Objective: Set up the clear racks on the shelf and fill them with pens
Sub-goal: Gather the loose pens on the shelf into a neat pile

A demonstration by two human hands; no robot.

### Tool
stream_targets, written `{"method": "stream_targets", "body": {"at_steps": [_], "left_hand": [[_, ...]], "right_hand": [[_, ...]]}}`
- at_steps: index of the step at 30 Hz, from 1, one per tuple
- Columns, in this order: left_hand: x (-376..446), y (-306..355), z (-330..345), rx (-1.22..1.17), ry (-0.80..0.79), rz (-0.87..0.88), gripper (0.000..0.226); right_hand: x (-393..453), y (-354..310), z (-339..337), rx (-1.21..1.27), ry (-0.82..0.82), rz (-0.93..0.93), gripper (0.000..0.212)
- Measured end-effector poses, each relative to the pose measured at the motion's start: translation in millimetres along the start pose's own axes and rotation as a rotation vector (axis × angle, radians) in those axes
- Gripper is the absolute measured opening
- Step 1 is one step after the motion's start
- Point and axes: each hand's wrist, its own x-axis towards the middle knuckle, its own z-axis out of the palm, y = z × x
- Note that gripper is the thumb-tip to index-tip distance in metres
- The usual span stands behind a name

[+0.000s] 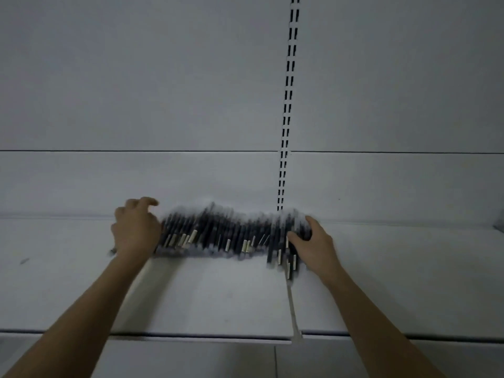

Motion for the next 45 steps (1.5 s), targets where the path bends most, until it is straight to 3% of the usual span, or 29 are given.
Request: {"method": "stream_targets", "body": {"at_steps": [3, 9, 12, 16, 19, 23, 28, 31, 34, 38, 42, 45], "left_hand": [[12, -56, -4, 0.176, -0.228, -0.248, 0.04], [29, -72, 8, 0.202, -0.42, -0.099, 0.031], [31, -56, 1, 0.068, -0.356, -0.091, 0.029], [0, 6, -8, -0.224, -0.196, 0.124, 0.046], [-34, 65, 2, -0.288, -0.272, 0.3, 0.05], [-55, 98, 38, 0.068, -0.357, 0.491, 0.049], [-80, 84, 43, -0.007, -0.418, 0.889, 0.097], [-90, 75, 44, 0.037, -0.487, 0.952, 0.115], [-85, 73, 49, 0.035, -0.415, 0.914, 0.114], [-71, 66, 60, 0.062, -0.262, 0.926, 0.097], [-63, 68, 60, 0.092, -0.142, 0.96, 0.087], [-59, 69, 60, 0.109, -0.154, 1.028, 0.08]], "right_hand": [[1, -8, 9, -0.03, 0.022, 0.023, 0.07], [3, -14, 22, 0.008, 0.08, 0.049, 0.075], [1, -12, 24, 0.078, 0.14, 0.051, 0.071], [1, -9, 27, 0.144, 0.223, 0.042, 0.062], [1, -12, 33, 0.237, 0.278, 0.035, 0.057], [-3, -24, 42, 0.257, 0.283, -0.011, 0.054], [4, -49, 63, 0.254, 0.183, -0.053, 0.046], [2, -66, 78, 0.288, 0.092, -0.028, 0.043], [0, -75, 81, 0.376, -0.044, -0.02, 0.05], [7, -76, 70, 0.075, -0.204, -0.11, 0.047], [13, -57, 48, -0.162, 0.166, -0.239, 0.041], [10, -31, 28, -0.257, 0.332, -0.083, 0.032]]}}
